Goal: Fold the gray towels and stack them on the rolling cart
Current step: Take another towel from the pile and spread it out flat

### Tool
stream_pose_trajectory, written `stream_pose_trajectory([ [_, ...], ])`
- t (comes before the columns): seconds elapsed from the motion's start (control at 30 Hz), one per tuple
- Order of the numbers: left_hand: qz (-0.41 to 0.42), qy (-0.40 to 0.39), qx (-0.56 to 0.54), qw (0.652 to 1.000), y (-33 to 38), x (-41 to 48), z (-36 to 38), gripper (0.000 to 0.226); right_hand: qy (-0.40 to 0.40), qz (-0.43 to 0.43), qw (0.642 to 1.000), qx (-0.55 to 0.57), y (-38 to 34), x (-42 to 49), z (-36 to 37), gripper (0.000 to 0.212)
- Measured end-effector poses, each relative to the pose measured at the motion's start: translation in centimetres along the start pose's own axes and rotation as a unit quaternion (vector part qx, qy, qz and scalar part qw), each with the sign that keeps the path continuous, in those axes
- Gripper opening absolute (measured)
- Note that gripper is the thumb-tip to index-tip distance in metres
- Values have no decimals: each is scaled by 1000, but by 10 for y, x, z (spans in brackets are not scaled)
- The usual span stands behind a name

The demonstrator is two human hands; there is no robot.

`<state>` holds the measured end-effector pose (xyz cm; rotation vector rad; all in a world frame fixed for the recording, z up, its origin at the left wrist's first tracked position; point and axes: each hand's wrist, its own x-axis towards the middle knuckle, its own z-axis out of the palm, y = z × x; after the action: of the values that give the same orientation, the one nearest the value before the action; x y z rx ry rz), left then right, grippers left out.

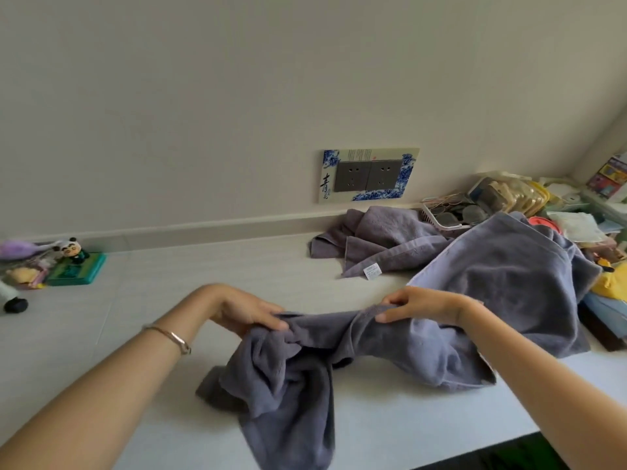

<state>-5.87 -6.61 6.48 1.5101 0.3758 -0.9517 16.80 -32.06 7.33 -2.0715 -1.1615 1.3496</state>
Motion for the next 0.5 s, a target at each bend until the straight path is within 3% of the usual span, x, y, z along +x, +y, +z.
stream_pose_trajectory([
  [0.1,26,-7,-55,998,9,-30,-18,39,26,-14,996,86,-16,0,-14,32],
  [0.2,-30,127,11,991,-2,-42,-43,36,173,-28,984,36,-19,13,-17,30],
  [0.23,-61,217,82,971,-11,-40,-51,35,214,-24,976,1,-16,20,-16,27],
  [0.3,-120,427,227,867,-34,-28,-62,33,263,-1,961,-81,-3,37,-10,22],
  [0.37,-144,540,279,781,-52,-12,-54,40,270,32,947,-174,5,49,5,22],
  [0.43,-109,563,315,756,-61,9,-36,52,254,31,948,-187,8,59,24,23],
  [0.5,-12,556,339,759,-63,32,-15,51,251,-3,956,-154,6,66,44,26],
])
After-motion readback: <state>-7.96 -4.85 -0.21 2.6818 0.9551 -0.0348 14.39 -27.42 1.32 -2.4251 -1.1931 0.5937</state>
